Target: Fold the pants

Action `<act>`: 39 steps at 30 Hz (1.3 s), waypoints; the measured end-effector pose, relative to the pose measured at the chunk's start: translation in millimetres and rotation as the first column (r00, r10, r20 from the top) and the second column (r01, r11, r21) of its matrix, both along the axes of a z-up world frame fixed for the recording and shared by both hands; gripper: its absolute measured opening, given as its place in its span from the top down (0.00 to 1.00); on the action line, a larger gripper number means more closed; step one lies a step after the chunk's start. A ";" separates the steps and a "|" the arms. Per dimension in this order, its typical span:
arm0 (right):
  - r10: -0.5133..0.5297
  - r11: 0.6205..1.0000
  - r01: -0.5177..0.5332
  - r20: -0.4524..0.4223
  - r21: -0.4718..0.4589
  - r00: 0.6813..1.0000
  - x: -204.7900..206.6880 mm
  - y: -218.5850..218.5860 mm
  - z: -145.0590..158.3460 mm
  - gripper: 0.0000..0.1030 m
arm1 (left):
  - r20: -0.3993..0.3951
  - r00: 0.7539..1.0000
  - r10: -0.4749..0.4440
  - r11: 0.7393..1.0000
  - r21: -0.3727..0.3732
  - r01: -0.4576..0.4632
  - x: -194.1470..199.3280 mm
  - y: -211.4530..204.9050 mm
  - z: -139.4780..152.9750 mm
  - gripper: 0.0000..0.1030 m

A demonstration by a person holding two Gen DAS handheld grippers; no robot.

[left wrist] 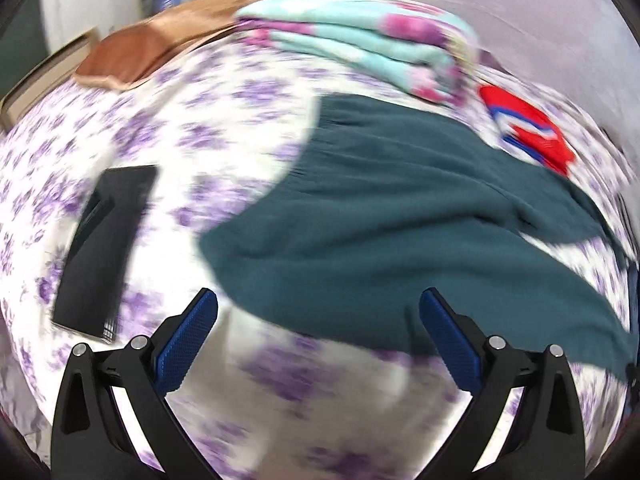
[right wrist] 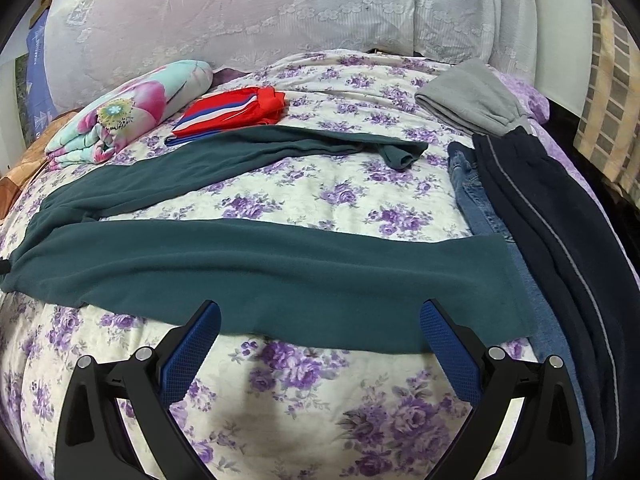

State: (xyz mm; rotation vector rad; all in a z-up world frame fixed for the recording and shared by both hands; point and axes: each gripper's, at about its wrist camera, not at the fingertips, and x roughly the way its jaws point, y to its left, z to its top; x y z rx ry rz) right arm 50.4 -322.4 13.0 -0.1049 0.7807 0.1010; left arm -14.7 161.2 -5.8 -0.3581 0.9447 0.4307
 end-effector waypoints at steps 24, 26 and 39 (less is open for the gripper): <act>-0.067 0.998 0.067 -0.034 0.003 0.997 3.8 -18.8 2.6 0.03 | -0.119 0.991 -0.067 0.963 0.252 0.095 76.1 41.4 -2.8 0.88; -0.132 0.991 0.132 -0.038 0.000 0.991 3.8 -41.1 3.0 0.03 | -0.203 0.979 0.032 0.915 0.399 0.053 78.7 41.2 -12.1 0.78; -0.282 0.908 0.331 -0.209 0.256 0.936 21.1 -133.7 -36.0 0.08 | 0.020 0.994 -0.111 0.993 0.042 0.110 8.8 -3.7 4.6 0.25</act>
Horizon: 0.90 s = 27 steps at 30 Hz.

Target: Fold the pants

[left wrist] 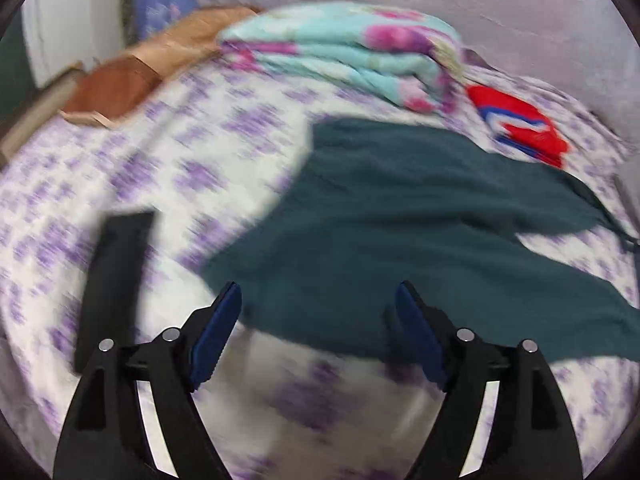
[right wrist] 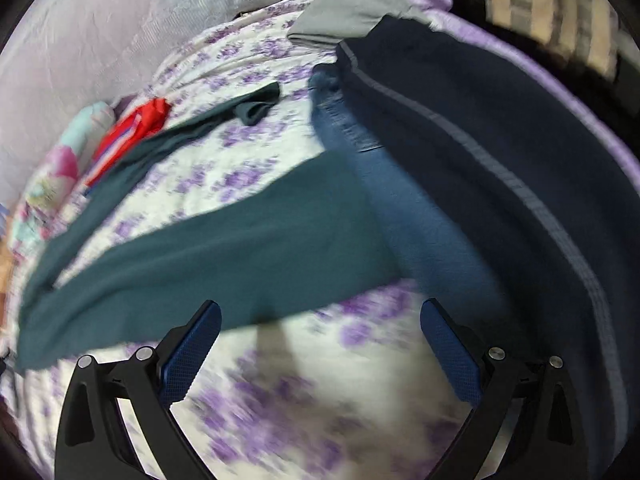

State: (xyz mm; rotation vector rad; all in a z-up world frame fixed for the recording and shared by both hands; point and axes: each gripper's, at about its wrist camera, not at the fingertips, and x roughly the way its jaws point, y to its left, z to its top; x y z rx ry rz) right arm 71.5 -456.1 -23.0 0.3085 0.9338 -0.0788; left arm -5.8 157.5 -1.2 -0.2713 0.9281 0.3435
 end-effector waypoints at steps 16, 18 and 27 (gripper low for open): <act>0.003 0.989 -0.012 -0.061 -0.148 0.998 -13.6 -33.8 8.8 0.57 | -0.068 0.995 0.079 0.993 -0.086 -0.084 -5.0 11.9 -19.3 0.24; 0.014 0.969 -0.021 -0.030 -0.247 0.999 -17.0 -17.9 19.6 0.38 | -0.088 0.992 0.088 0.990 -0.106 -0.097 -8.9 13.6 -22.0 0.24; 0.106 0.957 -0.028 0.256 -0.289 0.961 -29.7 38.0 66.6 0.17 | -0.069 0.992 0.103 0.967 -0.225 -0.116 -34.9 23.2 -25.8 0.37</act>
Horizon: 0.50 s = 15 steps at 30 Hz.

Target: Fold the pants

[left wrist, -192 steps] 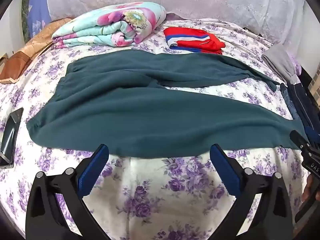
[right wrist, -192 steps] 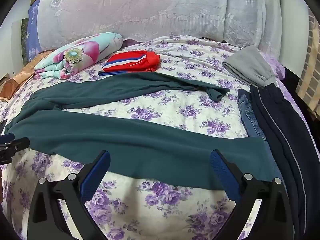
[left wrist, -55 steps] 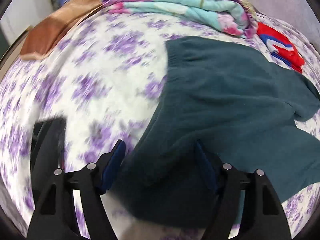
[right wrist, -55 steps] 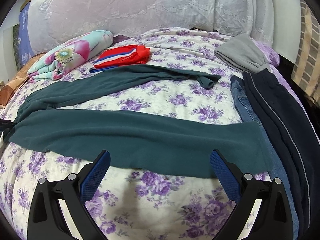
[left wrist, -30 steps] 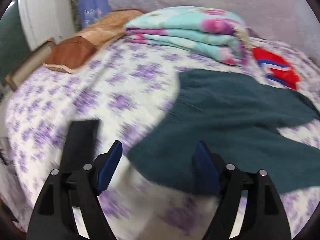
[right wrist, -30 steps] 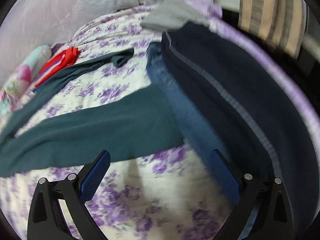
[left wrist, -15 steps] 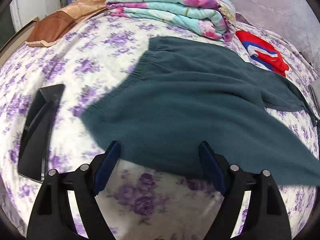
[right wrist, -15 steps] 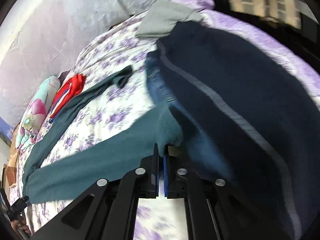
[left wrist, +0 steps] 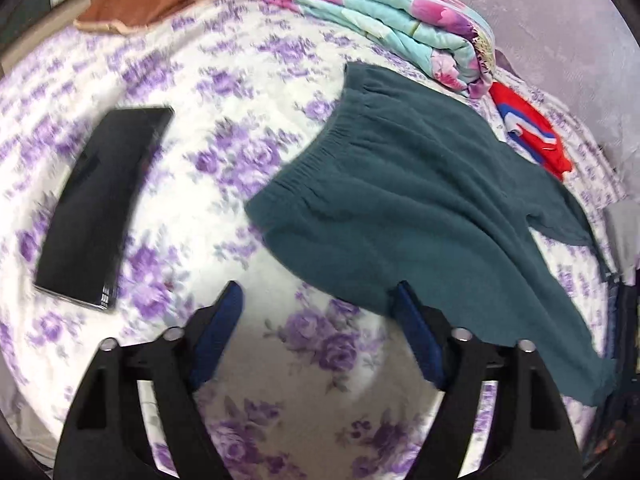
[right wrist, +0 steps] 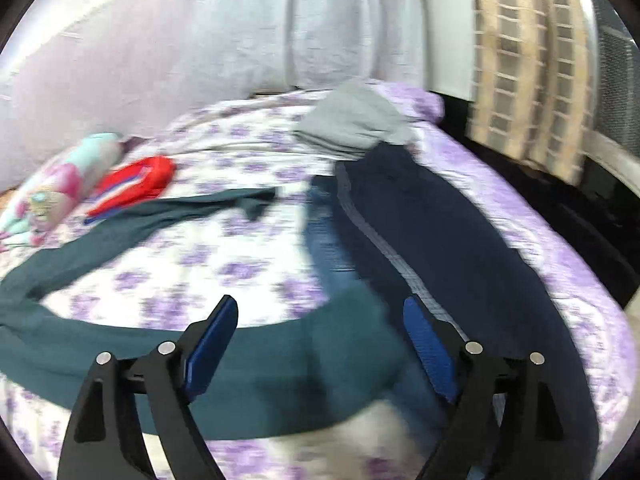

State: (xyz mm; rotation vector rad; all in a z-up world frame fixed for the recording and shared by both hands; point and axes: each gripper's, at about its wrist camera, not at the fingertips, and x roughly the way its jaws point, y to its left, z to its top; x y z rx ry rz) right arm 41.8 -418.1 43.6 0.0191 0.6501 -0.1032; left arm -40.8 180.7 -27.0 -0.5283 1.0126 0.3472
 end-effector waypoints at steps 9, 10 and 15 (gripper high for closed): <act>0.133 0.991 -0.132 -0.056 0.018 0.990 -3.6 29.0 -17.9 0.17 | 0.017 0.999 0.044 0.989 -0.141 -0.041 37.5 8.5 -8.8 0.98; 0.129 0.992 -0.129 -0.074 0.004 0.989 -4.2 30.2 -23.1 0.17 | 0.023 0.998 0.056 0.987 -0.151 -0.052 37.8 8.3 -9.2 0.98; 0.113 0.994 -0.109 -0.178 0.031 0.977 -1.7 20.5 -43.2 0.17 | 0.113 0.989 0.095 0.995 -0.004 -0.095 15.2 3.6 32.7 0.98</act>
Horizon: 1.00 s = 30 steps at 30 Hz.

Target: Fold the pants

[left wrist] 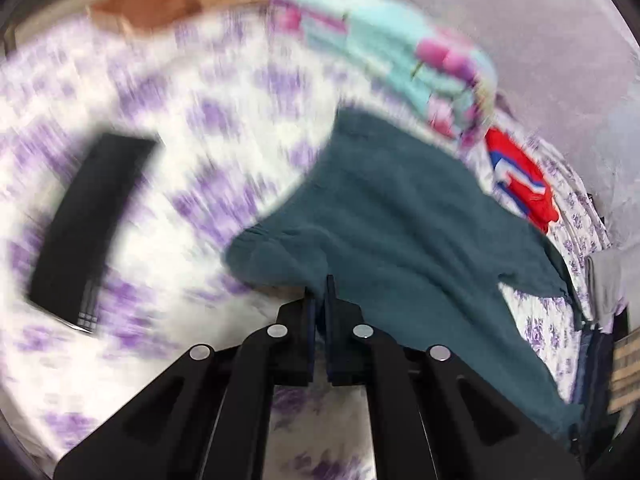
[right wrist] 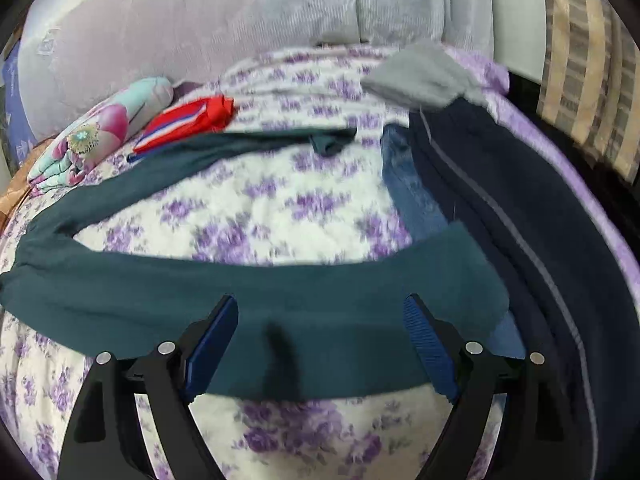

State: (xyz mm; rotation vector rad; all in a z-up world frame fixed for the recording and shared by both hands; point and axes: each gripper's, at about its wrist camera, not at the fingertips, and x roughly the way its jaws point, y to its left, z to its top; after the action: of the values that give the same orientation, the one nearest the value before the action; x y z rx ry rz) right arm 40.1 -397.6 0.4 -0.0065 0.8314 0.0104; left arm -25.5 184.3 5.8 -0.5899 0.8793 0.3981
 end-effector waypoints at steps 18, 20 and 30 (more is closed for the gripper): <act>-0.053 0.999 0.053 -0.046 0.007 0.998 43.1 -50.0 -12.5 0.33 | -0.023 0.995 -0.096 0.962 0.253 0.099 4.4 -27.6 17.3 0.41; -0.056 0.998 0.054 -0.064 -0.046 0.996 54.3 -46.8 -24.5 0.36 | -0.043 0.989 -0.143 0.958 0.243 0.149 15.7 -42.3 8.7 0.41; -0.130 0.976 0.123 -0.029 -0.177 0.991 35.3 -50.8 -18.0 0.51 | -0.143 0.967 -0.211 0.929 0.278 0.244 50.9 -81.3 -33.5 0.36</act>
State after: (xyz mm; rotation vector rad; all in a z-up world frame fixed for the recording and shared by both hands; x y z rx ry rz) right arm 75.4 -448.4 -17.6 -0.1192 0.8697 -0.1836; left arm 25.4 103.0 -27.7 -0.1889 0.9616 0.3439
